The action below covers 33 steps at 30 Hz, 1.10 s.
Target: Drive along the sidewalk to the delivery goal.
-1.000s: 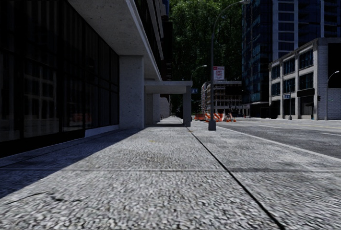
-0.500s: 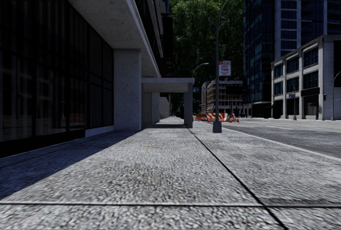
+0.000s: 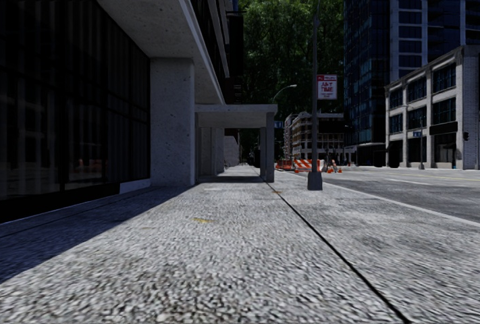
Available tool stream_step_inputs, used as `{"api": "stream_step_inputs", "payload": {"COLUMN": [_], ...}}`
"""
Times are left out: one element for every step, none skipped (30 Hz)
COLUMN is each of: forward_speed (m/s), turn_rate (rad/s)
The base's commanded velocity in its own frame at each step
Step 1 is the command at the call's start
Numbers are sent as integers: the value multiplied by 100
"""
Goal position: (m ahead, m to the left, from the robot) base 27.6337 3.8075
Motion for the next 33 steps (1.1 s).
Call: {"api": "stream_step_inputs", "payload": {"forward_speed": [200, 200, 200, 200, 200, 200, 200, 200, 200, 200, 200, 200, 200, 200, 200, 200, 200, 200, 200, 200, 200, 200, 200, 200, 200, 200, 200, 200, 200, 200, 200, 200, 200], "turn_rate": [0, 0, 0, 0, 0, 0, 0, 0, 0, 0, 0, 0, 0, 0, 0, 0, 0, 0, 0, 0, 0, 0, 0, 0, 0, 0, 0, 0, 0, 0, 0, 0, 0]}}
